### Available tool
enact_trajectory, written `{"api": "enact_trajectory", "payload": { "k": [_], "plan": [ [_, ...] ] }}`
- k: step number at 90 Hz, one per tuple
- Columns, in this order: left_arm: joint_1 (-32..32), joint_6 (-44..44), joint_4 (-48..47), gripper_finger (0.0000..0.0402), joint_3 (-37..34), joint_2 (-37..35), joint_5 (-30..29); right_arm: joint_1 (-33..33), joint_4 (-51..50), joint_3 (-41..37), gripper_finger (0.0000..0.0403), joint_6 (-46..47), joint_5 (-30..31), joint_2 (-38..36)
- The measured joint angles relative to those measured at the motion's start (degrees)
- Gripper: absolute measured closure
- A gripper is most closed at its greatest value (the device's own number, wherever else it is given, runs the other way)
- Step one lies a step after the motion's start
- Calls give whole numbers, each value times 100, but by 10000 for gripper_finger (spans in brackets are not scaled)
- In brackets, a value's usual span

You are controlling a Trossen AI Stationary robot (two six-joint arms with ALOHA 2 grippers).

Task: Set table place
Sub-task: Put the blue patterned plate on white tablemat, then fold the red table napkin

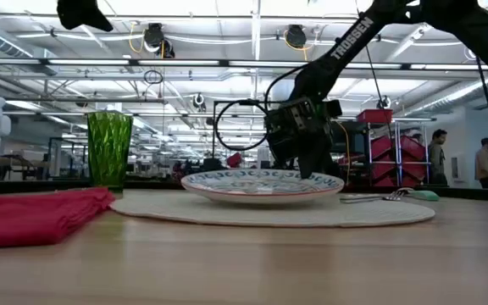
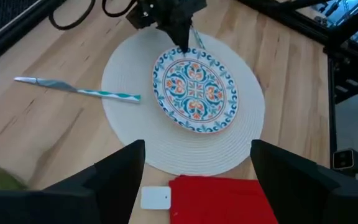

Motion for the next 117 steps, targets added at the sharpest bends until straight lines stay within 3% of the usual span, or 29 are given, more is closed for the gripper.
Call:
{"api": "enact_trajectory", "payload": {
  "k": [26, 45, 75, 86, 97, 106, 117],
  "plan": [
    [2, -2, 7, 123, 0, 0, 0, -26, -106, 0, 343, 25, 103, 0],
    [1, -4, 9, 123, 0, 0, 0, -83, -375, 0, 310, 22, 532, -49],
    [2, -35, 30, 123, 0, 0, 0, -482, -592, 0, 274, 16, 653, -1088],
    [2, -156, 28, 123, 0, 0, 0, -353, -801, 0, 276, 175, 861, -1780],
    [0, -157, 29, 123, 0, 0, 0, 115, -924, 0, 289, 687, 1815, -2482],
    [2, -153, 140, 123, -87, 0, -49, 662, -891, 0, 311, 1146, 2427, -2953],
    [2, -144, 241, 123, -322, 0, -190, 1333, -677, 0, 352, 1676, 2717, -3268]
  ]
}}
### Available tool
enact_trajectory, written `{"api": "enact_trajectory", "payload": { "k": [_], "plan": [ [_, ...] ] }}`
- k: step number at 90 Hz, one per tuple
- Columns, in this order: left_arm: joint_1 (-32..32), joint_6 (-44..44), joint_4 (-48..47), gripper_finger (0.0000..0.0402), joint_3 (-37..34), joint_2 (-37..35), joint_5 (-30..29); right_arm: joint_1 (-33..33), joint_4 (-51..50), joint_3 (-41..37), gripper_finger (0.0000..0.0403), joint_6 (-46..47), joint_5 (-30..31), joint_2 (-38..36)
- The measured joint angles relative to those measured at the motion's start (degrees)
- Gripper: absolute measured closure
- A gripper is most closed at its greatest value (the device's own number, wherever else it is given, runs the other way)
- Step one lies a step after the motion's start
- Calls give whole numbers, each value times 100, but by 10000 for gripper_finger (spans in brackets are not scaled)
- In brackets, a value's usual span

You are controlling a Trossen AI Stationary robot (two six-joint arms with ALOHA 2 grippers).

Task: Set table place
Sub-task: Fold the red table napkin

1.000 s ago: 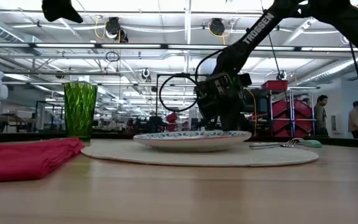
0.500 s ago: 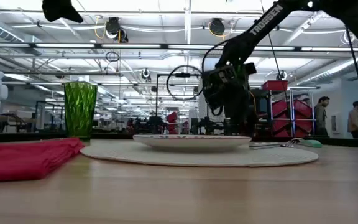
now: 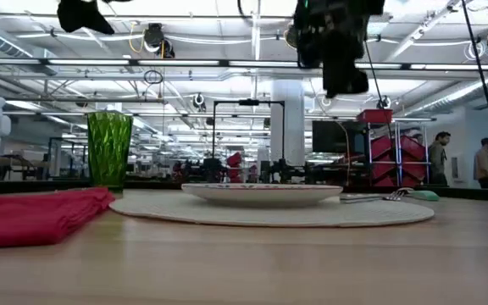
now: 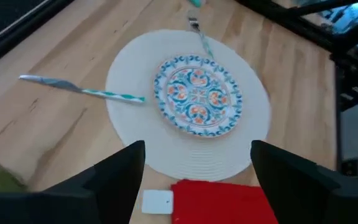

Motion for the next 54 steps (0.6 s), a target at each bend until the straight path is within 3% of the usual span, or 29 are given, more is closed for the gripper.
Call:
{"api": "enact_trajectory", "payload": {
  "k": [12, 27, 36, 54],
  "plan": [
    [-2, 13, -5, 124, -145, 2, -104, 524, 594, 0, 396, 606, 103, -34],
    [-2, 37, -10, 124, -336, 0, -111, 975, 1226, 0, 395, 1127, 961, 7],
    [0, 6, -180, 124, -432, 1, 230, 1095, 1350, 0, 401, 1405, 1244, 7],
    [-8, -11, -430, 124, -435, 100, 879, 1457, 1429, -73, 402, 1670, 1203, 5]
  ]
}}
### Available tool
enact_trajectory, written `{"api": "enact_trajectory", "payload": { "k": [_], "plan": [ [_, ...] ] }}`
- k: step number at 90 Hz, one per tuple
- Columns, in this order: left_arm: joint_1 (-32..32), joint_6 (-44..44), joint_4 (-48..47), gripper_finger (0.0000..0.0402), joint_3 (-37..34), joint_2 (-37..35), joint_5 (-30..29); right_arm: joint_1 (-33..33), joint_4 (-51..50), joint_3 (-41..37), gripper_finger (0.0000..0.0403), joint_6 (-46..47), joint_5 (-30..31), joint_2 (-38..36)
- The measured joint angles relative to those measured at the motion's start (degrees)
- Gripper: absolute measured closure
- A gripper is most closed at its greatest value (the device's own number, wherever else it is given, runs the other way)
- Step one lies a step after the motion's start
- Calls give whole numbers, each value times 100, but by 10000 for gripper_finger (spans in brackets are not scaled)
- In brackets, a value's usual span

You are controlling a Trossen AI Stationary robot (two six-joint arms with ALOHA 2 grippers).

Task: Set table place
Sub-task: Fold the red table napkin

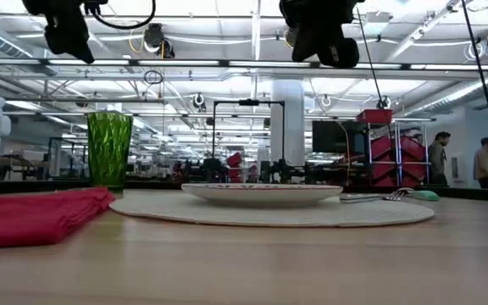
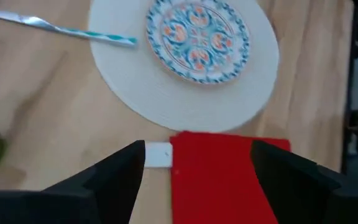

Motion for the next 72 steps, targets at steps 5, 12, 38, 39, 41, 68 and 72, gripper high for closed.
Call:
{"api": "enact_trajectory", "payload": {
  "k": [5, 12, 38, 39, 41, 68, 72],
  "plan": [
    [-13, 0, 0, 124, 0, 57, 103, 107, -27, -62, 402, 4, -22, 2],
    [-20, 0, 9, 124, 0, 130, 145, 239, -1, -149, 402, -21, -227, 2],
    [-21, 474, 302, 124, 0, 852, 105, 746, 901, -527, 403, -456, -348, 4],
    [-22, 476, 304, 124, 0, 885, 105, 764, 935, -531, 403, -459, -346, 4],
    [-21, 481, 295, 124, 0, 959, 105, 802, 1008, -539, 403, -467, -339, 4],
    [-194, 389, 294, 122, 0, 2041, -408, 1448, 1261, -539, 403, -1261, 127, 2],
    [-284, 519, 305, 120, 0, 2217, -447, 1512, 1258, -539, 403, -1331, 286, 2]
  ]
}}
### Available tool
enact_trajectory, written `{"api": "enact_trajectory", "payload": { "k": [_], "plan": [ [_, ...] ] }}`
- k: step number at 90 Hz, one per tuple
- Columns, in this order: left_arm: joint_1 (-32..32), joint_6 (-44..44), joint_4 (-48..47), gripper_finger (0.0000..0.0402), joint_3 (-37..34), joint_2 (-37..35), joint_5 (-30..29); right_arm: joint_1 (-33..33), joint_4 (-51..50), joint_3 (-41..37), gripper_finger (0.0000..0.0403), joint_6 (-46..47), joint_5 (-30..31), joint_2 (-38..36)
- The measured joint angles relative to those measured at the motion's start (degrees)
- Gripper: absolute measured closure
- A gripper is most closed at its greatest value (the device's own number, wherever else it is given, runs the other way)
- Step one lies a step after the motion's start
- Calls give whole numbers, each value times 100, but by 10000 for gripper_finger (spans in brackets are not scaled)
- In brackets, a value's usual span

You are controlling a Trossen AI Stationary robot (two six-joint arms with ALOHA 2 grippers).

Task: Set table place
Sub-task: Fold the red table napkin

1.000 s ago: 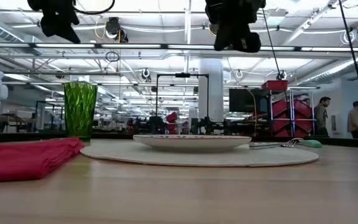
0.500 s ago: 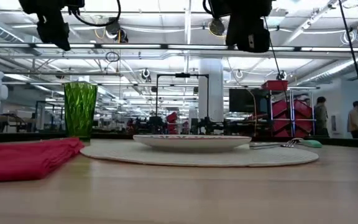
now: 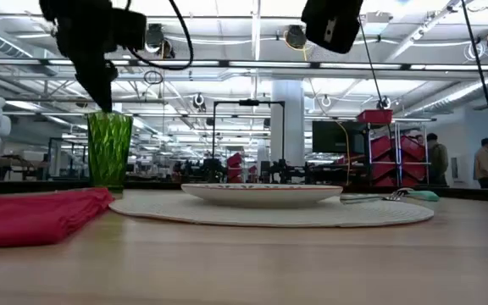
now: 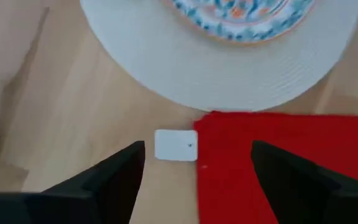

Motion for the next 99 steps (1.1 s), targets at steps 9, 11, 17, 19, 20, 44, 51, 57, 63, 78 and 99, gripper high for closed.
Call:
{"api": "enact_trajectory", "payload": {
  "k": [9, 11, 17, 19, 20, 44, 51, 57, 63, 78, 99],
  "plan": [
    [-190, 345, 123, 109, 0, 385, -39, 52, -12, 0, 403, -28, 45, 0],
    [-225, 418, 163, 105, 0, 463, -39, 53, -36, 0, 403, -30, 45, 0],
    [-282, 627, 271, 93, 0, 681, -62, 48, -144, 0, 403, -46, 49, 0],
    [-292, 715, 309, 88, 0, 748, -97, 47, -178, 0, 403, -48, 53, 0],
    [-298, 764, 327, 86, 0, 780, -124, 46, -191, 0, 403, -50, 53, 0],
    [-339, 960, 469, 74, 0, 1635, 449, 41, -159, 0, 403, -203, 63, 0],
    [-421, 898, 512, 81, 0, 1810, 494, 41, -155, 0, 403, -225, 66, 0],
    [-482, 957, 624, 89, 0, 1910, 431, 41, -155, 0, 403, -274, 152, 0],
    [-534, 990, 762, 99, 0, 2003, 319, 41, -151, 0, 403, -320, 217, 0],
    [-592, 994, 1085, 122, -26, 2177, 232, 41, -151, 0, 403, -346, 217, 0],
    [-588, 990, 1224, 136, -348, 2227, 281, 41, -153, 0, 403, -348, 213, 0]
  ]
}}
